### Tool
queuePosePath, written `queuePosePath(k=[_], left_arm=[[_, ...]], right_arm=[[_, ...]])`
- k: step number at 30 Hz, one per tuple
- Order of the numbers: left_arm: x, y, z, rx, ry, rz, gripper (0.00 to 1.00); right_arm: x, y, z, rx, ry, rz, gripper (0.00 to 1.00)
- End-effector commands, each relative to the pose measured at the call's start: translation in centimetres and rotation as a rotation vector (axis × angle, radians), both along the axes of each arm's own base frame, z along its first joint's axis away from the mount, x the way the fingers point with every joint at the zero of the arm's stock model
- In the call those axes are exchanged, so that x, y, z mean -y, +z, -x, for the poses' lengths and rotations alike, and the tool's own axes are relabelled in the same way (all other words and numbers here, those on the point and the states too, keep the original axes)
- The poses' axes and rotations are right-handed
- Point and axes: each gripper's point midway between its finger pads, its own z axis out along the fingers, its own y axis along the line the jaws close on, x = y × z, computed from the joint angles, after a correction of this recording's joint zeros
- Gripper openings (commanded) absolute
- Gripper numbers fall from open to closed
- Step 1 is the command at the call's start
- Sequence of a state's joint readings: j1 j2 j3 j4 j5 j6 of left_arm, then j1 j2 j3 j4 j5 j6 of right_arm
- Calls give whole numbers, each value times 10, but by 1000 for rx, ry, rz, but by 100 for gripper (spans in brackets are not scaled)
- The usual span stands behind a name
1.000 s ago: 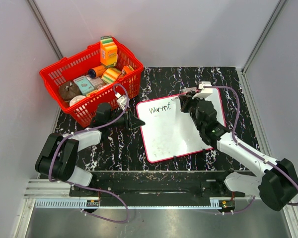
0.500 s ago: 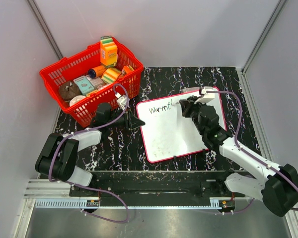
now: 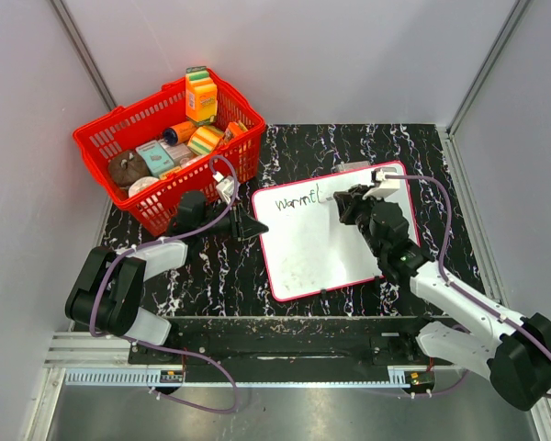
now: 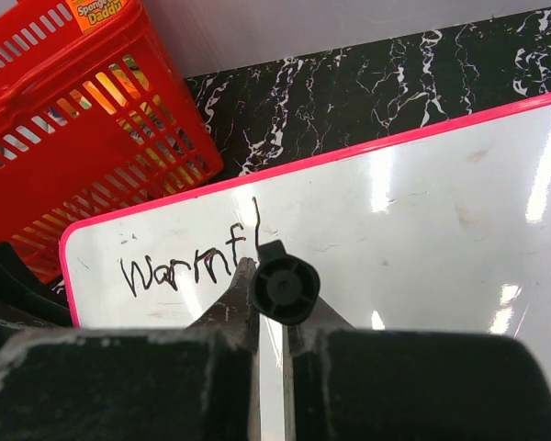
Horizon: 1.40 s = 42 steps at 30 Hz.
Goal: Write a sentence on the whiteboard
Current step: Write with the whiteboard marker on the whiteboard.
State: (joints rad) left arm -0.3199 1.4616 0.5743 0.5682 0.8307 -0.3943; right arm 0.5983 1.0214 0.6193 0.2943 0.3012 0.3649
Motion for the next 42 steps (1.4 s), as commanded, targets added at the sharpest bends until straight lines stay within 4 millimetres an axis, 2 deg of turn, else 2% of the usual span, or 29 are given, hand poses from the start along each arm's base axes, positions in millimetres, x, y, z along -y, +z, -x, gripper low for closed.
queuePosePath(k=[1,9,27,35,42], left_arm=[[5,0,-4,105,-28,-48,0],[6,0,-4,105,-28,-48,0],[6,0,-4,106,-30,-49,0],[6,0,-4,108,-31,-48,0],[7,0,-4,106,-32,-49,0]], right_arm=[[5,-2,-5,-12,-28,13,0],[4,16,-14,32,-53,5,0],[9,32,-24,78,-101,5,0],[12,30,-25,77,-114,12,0],[13,18,-18,47,-100,27,0]])
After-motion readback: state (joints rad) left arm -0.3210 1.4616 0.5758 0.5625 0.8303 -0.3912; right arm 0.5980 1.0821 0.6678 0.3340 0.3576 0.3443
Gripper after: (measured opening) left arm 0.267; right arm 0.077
